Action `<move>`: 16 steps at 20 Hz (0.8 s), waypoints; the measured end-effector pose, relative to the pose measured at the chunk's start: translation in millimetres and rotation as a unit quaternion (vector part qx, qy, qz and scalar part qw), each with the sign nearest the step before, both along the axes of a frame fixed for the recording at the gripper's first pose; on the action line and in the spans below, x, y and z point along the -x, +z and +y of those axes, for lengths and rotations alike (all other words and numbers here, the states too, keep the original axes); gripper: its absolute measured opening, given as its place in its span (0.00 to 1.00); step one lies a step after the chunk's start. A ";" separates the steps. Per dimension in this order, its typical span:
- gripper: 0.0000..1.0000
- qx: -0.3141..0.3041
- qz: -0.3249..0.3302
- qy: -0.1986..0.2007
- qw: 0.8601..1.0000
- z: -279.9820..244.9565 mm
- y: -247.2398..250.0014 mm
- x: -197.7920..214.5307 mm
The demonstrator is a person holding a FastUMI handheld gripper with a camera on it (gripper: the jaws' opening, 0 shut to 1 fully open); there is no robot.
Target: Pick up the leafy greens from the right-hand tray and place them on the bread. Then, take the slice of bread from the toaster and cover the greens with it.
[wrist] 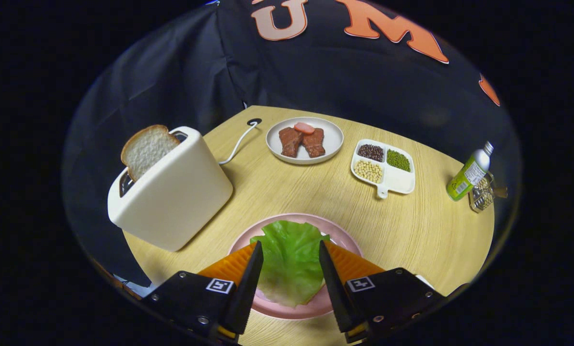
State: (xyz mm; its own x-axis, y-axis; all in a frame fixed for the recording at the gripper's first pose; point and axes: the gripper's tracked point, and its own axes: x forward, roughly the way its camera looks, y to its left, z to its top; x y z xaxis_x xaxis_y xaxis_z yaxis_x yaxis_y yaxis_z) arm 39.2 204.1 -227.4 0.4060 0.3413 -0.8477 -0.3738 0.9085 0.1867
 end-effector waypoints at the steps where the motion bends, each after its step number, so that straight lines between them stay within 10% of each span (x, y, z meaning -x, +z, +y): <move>1: 0.73 -0.003 -0.008 -0.002 1.000 1.5 8.0 -4.9; 16: 0.94 -0.121 0.027 0.069 0.990 151.7 133.0 -19.3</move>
